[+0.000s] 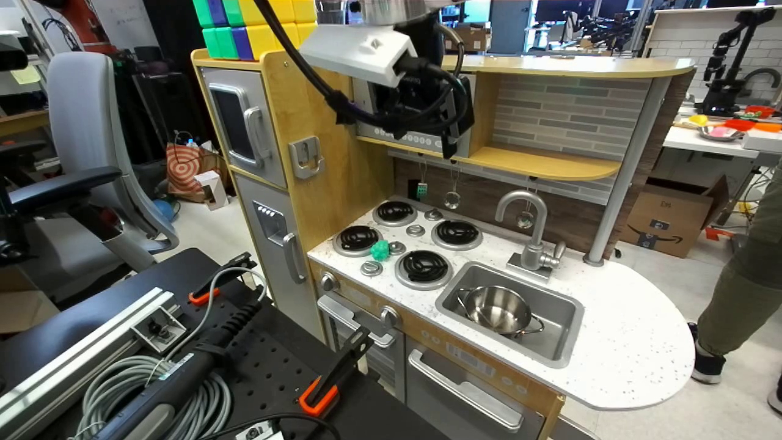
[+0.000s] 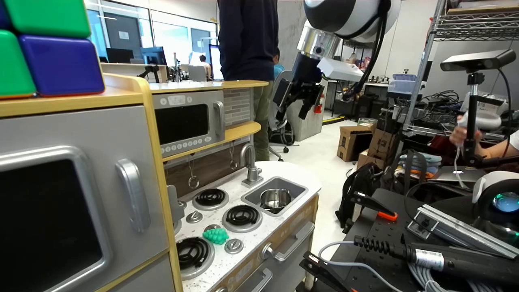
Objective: Take the blue object from the stove and put it in the pot
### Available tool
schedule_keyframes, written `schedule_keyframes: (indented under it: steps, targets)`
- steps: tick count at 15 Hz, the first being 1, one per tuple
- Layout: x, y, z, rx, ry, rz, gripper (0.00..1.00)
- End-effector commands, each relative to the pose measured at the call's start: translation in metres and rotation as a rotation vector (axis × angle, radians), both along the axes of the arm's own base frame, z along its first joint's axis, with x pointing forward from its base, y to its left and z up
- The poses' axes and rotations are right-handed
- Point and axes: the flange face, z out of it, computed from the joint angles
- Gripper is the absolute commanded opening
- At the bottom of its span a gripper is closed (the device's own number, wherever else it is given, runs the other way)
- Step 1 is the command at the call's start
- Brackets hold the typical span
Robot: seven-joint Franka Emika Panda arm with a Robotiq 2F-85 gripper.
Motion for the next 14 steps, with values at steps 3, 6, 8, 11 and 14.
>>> schedule_keyframes:
  steps: [3, 6, 8, 11, 14]
  targets:
    - [0.001, -0.001, 0.012, -0.001, -0.020, -0.004, 1.00]
    - [0.001, -0.002, 0.017, -0.001, -0.028, -0.005, 1.00]
    - [0.001, -0.002, 0.017, -0.001, -0.028, -0.005, 1.00]
    - [0.006, 0.008, -0.009, -0.114, 0.016, 0.143, 1.00]
    - [0.012, 0.027, -0.044, -0.165, 0.077, 0.302, 1.00]
